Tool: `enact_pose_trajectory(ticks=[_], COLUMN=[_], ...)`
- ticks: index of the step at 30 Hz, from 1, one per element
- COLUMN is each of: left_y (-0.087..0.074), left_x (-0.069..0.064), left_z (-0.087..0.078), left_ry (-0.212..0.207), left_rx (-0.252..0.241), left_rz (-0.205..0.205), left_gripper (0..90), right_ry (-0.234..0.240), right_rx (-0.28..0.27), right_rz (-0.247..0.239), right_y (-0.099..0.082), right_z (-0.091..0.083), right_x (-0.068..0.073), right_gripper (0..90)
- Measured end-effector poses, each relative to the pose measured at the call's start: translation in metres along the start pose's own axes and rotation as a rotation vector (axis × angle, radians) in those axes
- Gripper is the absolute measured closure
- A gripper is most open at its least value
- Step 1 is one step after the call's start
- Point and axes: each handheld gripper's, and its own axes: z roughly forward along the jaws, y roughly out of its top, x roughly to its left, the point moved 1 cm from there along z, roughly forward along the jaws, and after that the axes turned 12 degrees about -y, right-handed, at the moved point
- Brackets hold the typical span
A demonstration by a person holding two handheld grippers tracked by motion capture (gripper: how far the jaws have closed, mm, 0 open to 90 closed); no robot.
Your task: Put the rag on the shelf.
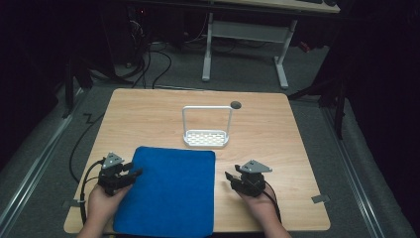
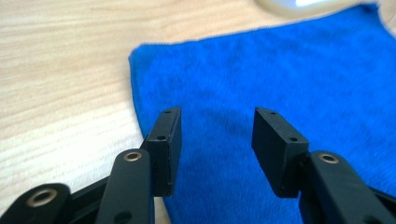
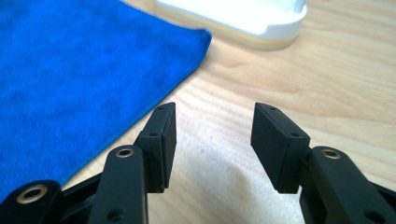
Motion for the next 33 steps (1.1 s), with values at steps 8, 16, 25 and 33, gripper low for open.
enact_pose_trajectory(ticks=[8, 16, 25, 33], left_y=[-0.001, -0.002, -0.002, -0.003], left_x=[0.002, 0.002, 0.002, 0.001], left_z=[0.004, 0.002, 0.002, 0.001], left_ry=[0.001, 0.010, 0.015, 0.024], left_rx=[-0.003, -0.006, -0.001, 0.009], left_rz=[-0.009, -0.004, -0.006, -0.004], left_gripper=[52.1, 51.6, 51.4, 50.7], right_ry=[0.004, -0.008, -0.003, 0.021], right_rx=[-0.012, -0.011, -0.022, -0.017], right_rz=[0.004, 0.014, 0.011, -0.001], right_y=[0.002, 0.004, 0.005, 0.009], right_z=[-0.002, 0.001, 0.000, 0.001], right_x=[0.000, -0.002, 0.000, 0.007], right_gripper=[50.8, 51.3, 50.6, 48.5])
